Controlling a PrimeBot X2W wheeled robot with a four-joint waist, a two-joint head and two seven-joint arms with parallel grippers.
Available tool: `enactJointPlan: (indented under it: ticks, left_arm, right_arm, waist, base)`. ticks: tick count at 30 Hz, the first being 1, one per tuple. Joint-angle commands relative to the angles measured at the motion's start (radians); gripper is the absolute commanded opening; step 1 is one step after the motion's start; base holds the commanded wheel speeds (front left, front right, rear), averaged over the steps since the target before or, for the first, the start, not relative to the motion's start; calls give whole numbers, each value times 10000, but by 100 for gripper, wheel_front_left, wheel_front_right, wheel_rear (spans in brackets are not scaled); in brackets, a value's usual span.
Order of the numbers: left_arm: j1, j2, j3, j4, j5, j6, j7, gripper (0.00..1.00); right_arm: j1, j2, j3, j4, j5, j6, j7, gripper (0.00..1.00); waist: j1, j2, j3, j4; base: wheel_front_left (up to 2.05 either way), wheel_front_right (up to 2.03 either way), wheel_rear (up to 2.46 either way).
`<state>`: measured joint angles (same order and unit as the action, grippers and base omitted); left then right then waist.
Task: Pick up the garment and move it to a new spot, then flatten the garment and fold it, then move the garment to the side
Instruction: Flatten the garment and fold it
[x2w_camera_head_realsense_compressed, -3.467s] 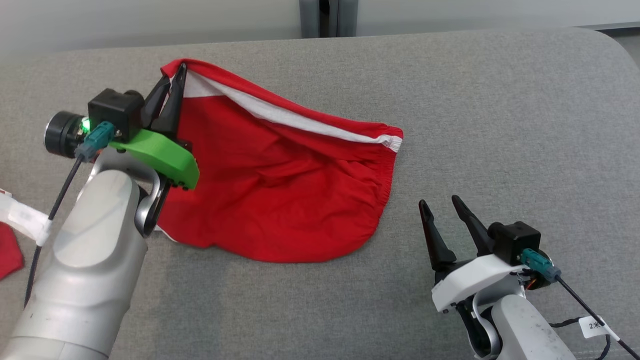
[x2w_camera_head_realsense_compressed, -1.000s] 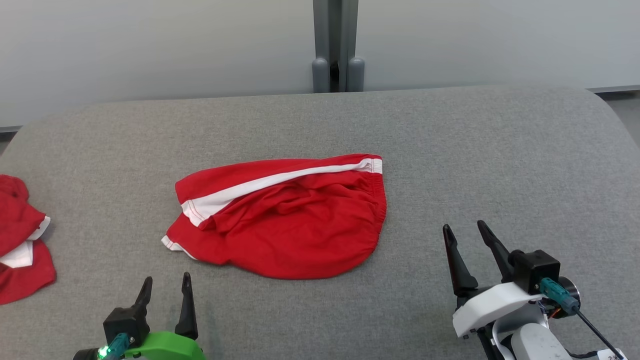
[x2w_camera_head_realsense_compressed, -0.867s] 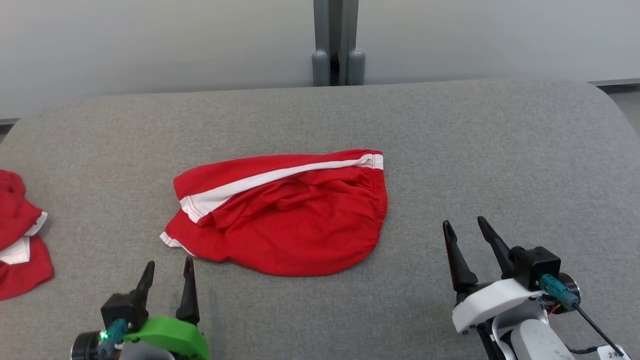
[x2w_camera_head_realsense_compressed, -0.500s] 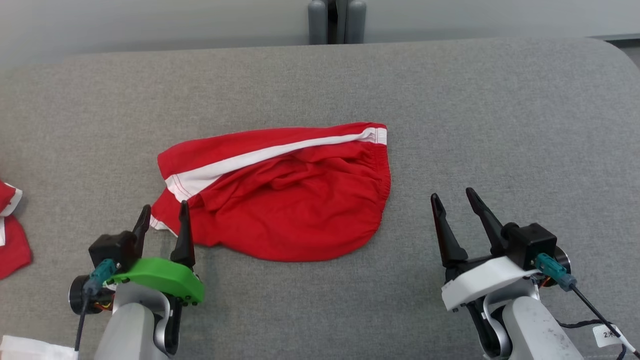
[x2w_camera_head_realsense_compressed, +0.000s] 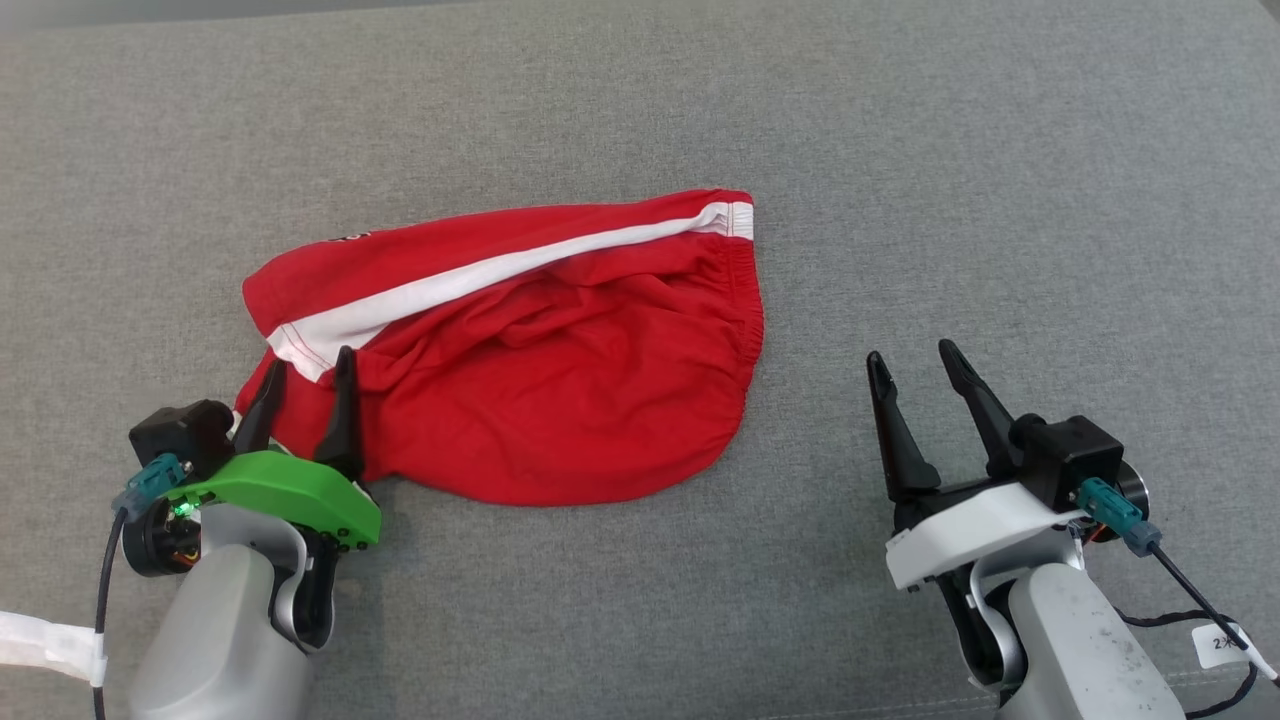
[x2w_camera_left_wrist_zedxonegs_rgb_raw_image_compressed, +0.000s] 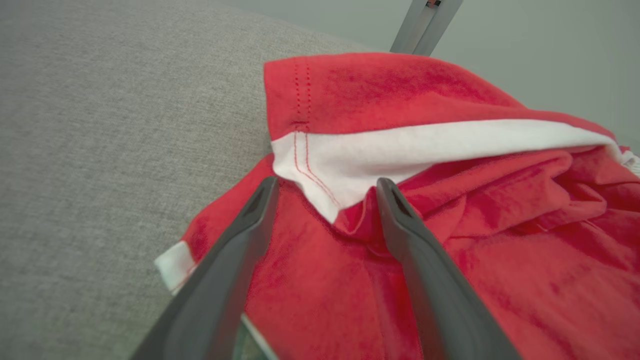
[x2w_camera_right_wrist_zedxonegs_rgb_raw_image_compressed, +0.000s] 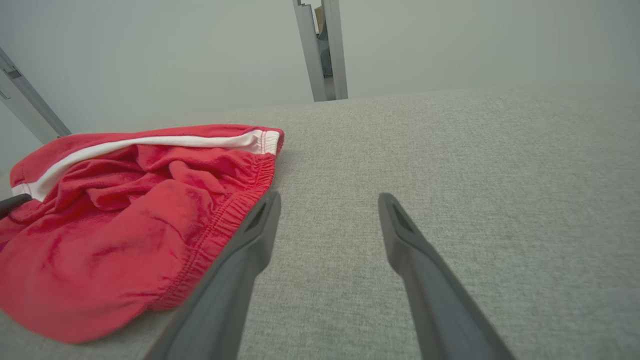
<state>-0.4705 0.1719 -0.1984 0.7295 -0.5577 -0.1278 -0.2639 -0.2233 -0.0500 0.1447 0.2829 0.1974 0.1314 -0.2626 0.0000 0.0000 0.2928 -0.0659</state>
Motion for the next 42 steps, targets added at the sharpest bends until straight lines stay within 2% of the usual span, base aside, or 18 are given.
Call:
enactJointPlan:
  ticks: [1,8,13,16,20,21,22,23,25,26,28,30,32,37,39,40,42]
  left_arm:
    - [-170,108,-99,12,-199,-48,-5,100]
    - [-376,244,-469,46,-1092,-42,-4,100]
    - [-610,323,-969,120,-2233,-42,-4,100]
    - [-797,481,-941,88,-2868,-42,-6,100]
    - [-839,572,-1247,229,-3238,-42,-4,100]
    - [-854,636,-1342,258,-3359,-43,-4,95]
    - [-870,716,-1465,312,-3458,-43,-6,61]
    - [-887,768,-1593,343,-3484,-43,-4,50]
    - [-937,797,-1825,289,-3710,-43,-4,47]
    - [-968,844,-1915,235,-3823,-43,-2,49]
    - [-1025,954,-2058,157,-4043,-43,-1,69]
    - [-1035,1008,-2225,51,-4204,-43,-1,78]
    - [-1060,1126,-2441,-25,-4368,-43,-1,100]
    - [-1217,1360,-2772,-8,-4674,-43,-1,100]
    - [-1273,1424,-2853,39,-4776,-43,-1,96]
    - [-1301,1440,-2907,58,-4837,-43,-1,89]
    - [-1351,1461,-2999,115,-4944,-43,-1,45]
  right_arm:
    - [-120,-19,-7,-47,-28,-15,-30,100]
    - [-291,-20,56,17,65,-15,-30,100]
    - [-319,-20,102,-34,94,-15,-30,100]
    - [-325,-20,125,-58,113,-15,-30,100]
    - [-353,-20,157,-36,144,-15,-30,100]
    - [-354,-22,165,-24,153,-15,-30,100]
    - [-362,-22,171,-12,148,-15,-30,100]
    - [-374,-19,174,-6,144,-15,-30,100]
    - [-425,-20,199,-11,154,-15,-30,100]
    - [-454,-20,218,-25,148,-15,-30,100]
    - [-491,-22,241,-47,128,-15,-30,100]
    - [-539,-20,266,-46,101,-15,-30,100]
    - [-580,-22,290,-20,87,-15,-30,100]
    - [-677,-20,356,-26,47,-15,-30,100]
    - [-682,-22,349,-17,26,-15,-30,100]
    - [-686,-22,351,-12,22,-15,-30,100]
    - [-697,-20,341,-15,19,-15,-30,100]
  waist:
    - [0,0,85,-40]
    - [0,0,185,-30]
    - [0,0,278,-31]
    - [0,0,328,-22]
    - [0,0,366,-33]
    - [0,0,364,-33]
    - [0,0,364,-28]
    - [0,0,363,-21]
    - [0,0,373,1]
    - [0,0,380,16]
    - [0,0,400,37]
    - [0,0,422,46]
    - [0,0,448,41]
    - [0,0,508,8]
    - [0,0,533,-6]
    - [0,0,546,-16]
    - [0,0,566,-27]
  base:
    - [0,0,0]
    - [0,0,0]
    - [0,0,0]
    - [0,0,0]
    - [0,0,0]
    - [0,0,0]
    - [0,0,0]
    - [0,0,0]
    - [0,0,0]
    - [0,0,0]
    - [0,0,0]
    - [0,0,0]
    - [0,0,0]
    - [0,0,0]
    - [0,0,0]
    - [0,0,0]
    - [0,0,0]
